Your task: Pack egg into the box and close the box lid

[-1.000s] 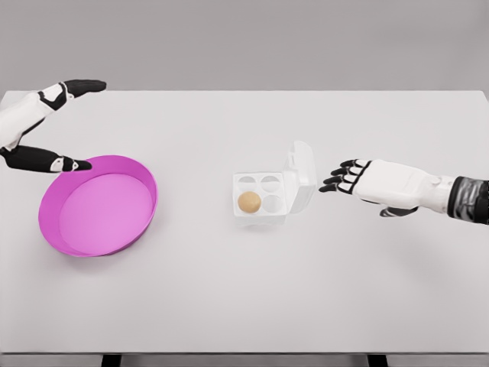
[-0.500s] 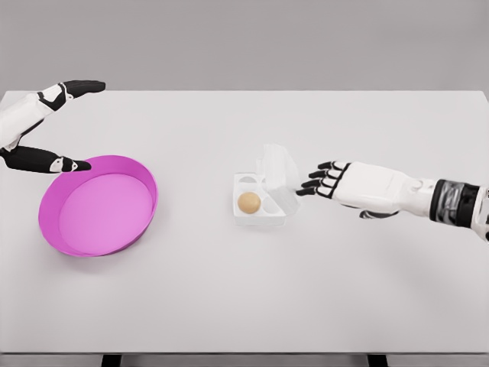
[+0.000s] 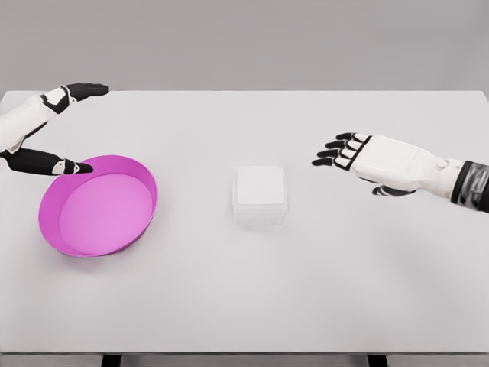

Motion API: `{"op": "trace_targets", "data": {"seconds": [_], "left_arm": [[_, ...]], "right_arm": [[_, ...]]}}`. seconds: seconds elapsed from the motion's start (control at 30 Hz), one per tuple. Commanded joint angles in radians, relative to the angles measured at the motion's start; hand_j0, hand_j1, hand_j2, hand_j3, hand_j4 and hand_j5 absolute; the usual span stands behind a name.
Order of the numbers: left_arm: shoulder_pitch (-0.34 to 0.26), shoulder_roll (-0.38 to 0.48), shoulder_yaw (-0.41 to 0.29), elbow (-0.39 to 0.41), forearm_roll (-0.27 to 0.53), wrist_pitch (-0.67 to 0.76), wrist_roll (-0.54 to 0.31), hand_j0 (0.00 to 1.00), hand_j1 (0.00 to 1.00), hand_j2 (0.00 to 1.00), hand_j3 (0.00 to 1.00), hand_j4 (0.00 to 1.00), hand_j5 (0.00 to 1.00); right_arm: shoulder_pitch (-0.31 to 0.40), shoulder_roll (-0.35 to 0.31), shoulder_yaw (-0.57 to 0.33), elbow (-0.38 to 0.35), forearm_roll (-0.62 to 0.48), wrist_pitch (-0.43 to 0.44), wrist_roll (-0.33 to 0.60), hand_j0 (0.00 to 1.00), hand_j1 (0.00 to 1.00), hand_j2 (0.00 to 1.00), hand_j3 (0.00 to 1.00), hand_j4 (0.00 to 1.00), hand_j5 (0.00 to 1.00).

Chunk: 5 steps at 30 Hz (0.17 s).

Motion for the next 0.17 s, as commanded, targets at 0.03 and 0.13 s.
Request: {"op": "trace_targets", "data": {"seconds": [0.03, 0.13], "left_arm": [[0.000, 0.001, -0.003, -0.003, 0.004, 0.003, 0.000, 1.00, 1.00, 1.00, 1.00, 1.00, 1.00], [0.014, 0.002, -0.003, -0.005, 0.004, 0.003, 0.000, 1.00, 1.00, 1.00, 1.00, 1.00, 1.00]], "right_arm": [[0.000, -0.012, -0.009, -0.001, -0.006, 0.003, -0.001, 1.00, 1.00, 1.00, 1.00, 1.00, 1.00], [0.000, -0.012, -0.009, 0.001, -0.006, 0.003, -0.001, 1.00, 1.00, 1.00, 1.00, 1.00, 1.00]]}}
